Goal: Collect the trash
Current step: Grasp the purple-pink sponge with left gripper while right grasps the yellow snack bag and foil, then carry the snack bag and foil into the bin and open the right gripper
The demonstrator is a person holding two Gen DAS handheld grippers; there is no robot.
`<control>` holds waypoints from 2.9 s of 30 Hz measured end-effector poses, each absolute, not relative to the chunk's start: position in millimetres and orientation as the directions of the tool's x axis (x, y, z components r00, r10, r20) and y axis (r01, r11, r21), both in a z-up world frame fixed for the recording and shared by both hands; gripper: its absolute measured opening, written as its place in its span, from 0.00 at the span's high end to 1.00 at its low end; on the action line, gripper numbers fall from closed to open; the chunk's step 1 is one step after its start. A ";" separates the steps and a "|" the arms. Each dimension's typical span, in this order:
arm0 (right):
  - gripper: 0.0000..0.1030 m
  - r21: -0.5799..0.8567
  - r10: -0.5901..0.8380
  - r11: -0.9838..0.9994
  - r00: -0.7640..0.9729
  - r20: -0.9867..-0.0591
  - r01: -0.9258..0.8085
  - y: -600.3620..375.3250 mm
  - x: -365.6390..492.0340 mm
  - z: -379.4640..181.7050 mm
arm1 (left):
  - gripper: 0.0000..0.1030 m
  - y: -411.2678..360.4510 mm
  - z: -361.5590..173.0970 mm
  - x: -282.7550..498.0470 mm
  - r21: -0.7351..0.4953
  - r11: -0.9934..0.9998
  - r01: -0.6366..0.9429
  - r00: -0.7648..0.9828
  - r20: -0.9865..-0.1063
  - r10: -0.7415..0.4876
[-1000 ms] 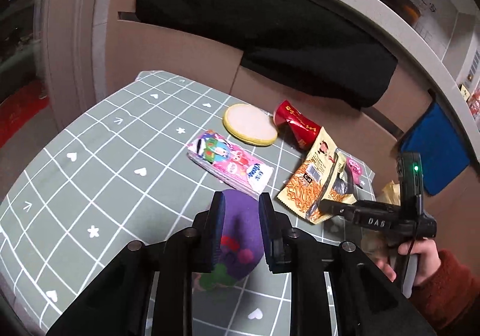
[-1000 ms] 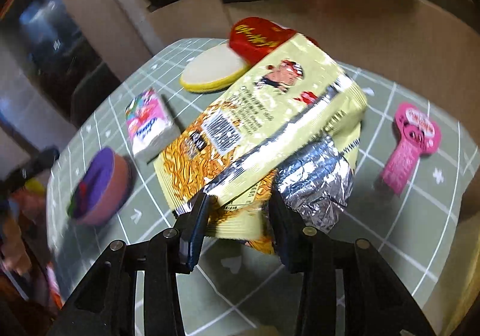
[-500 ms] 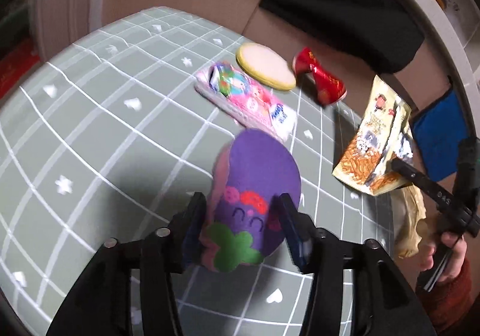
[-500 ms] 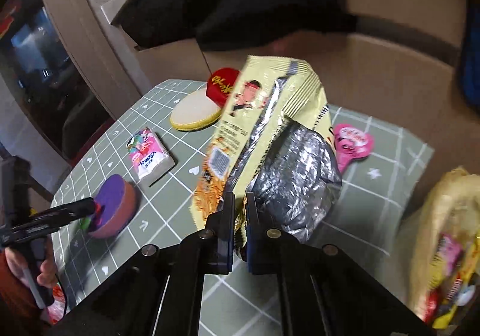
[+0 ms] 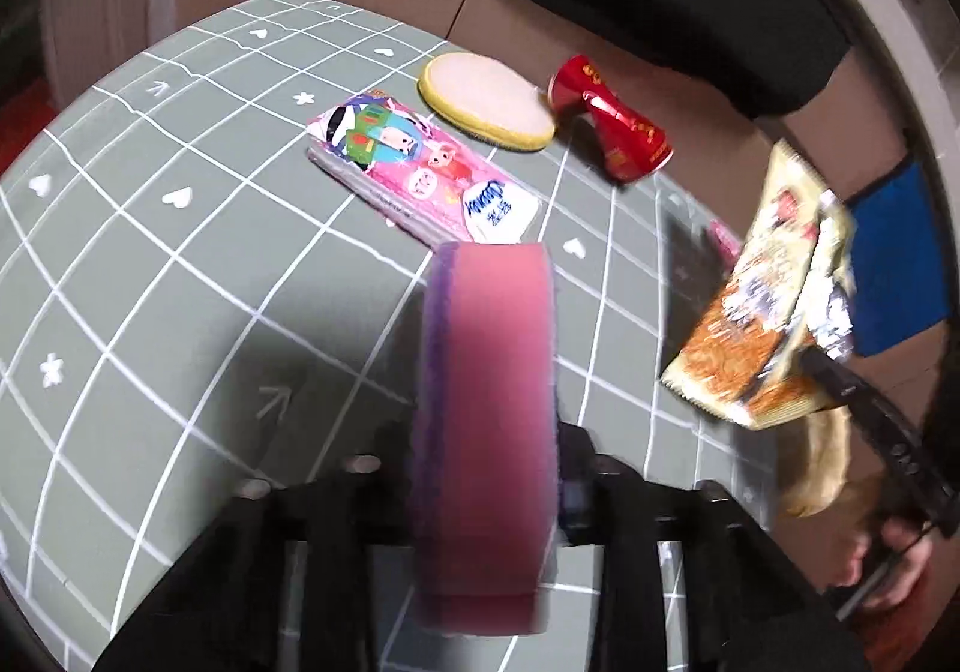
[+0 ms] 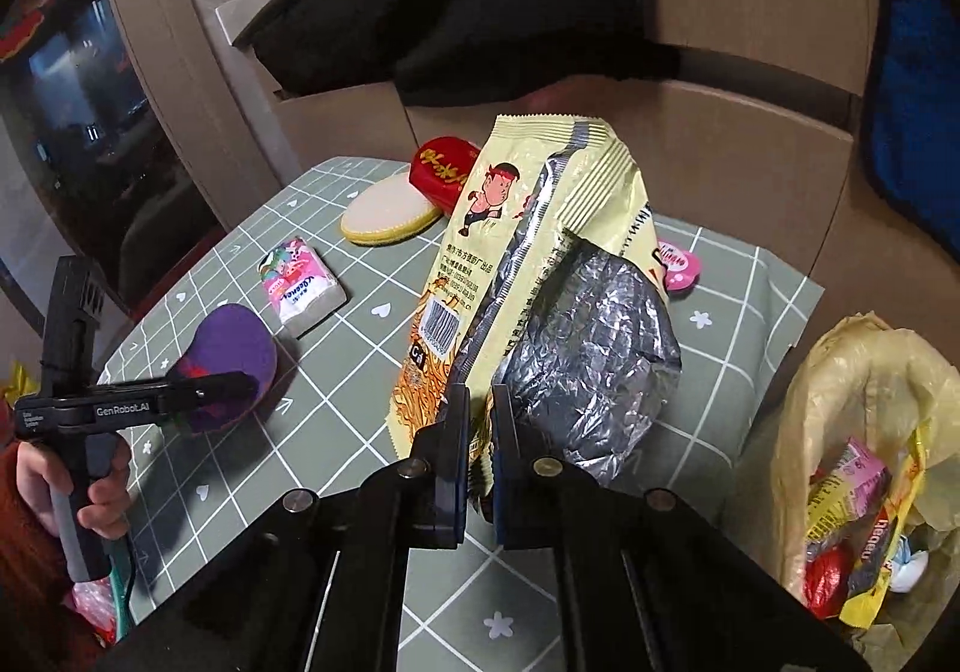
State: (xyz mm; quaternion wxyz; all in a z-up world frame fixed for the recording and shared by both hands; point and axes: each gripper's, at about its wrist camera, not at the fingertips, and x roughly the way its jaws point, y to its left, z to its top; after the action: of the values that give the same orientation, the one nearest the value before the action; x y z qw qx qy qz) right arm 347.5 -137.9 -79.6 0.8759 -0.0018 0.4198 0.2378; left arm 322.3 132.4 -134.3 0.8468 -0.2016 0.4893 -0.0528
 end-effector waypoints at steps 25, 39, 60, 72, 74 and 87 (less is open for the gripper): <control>0.94 0.007 0.332 0.928 0.816 -0.473 -0.374 -210.3 278.6 62.4 | 0.70 -16.3 69.4 286.9 -0.216 0.935 0.282 0.838 -0.418 -0.350; 0.94 0.014 0.148 0.987 0.863 -0.484 -0.162 -330.5 247.3 60.6 | 0.70 -175.0 34.5 307.9 -0.282 0.820 0.498 0.654 -0.499 -0.569; 0.85 0.326 0.386 0.922 0.586 -0.713 -0.210 -373.3 285.7 -57.8 | 0.70 -203.0 -54.0 356.8 -0.321 0.839 0.440 0.526 -0.665 -0.530; 0.87 0.251 0.302 0.953 0.458 -0.836 -0.169 -353.1 292.7 -113.7 | 0.70 -185.4 -56.7 355.4 -0.330 0.842 0.426 0.526 -0.667 -0.528; 0.90 0.253 0.309 0.951 0.476 -0.823 -0.179 -354.1 297.4 -107.9 | 0.70 -183.3 -55.5 355.5 -0.333 0.840 0.429 0.524 -0.665 -0.532; 0.92 0.166 0.167 0.984 0.671 -0.723 -0.065 -393.2 318.6 -46.5 | 0.66 -222.8 -69.8 364.0 -0.370 0.782 0.502 0.439 -0.670 -0.599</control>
State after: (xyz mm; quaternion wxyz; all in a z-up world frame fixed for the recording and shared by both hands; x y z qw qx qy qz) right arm 318.6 -393.2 -46.5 0.9118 0.0631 0.4009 0.0636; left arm 364.0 -222.8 -69.8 0.8462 -0.0580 0.4181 -0.3253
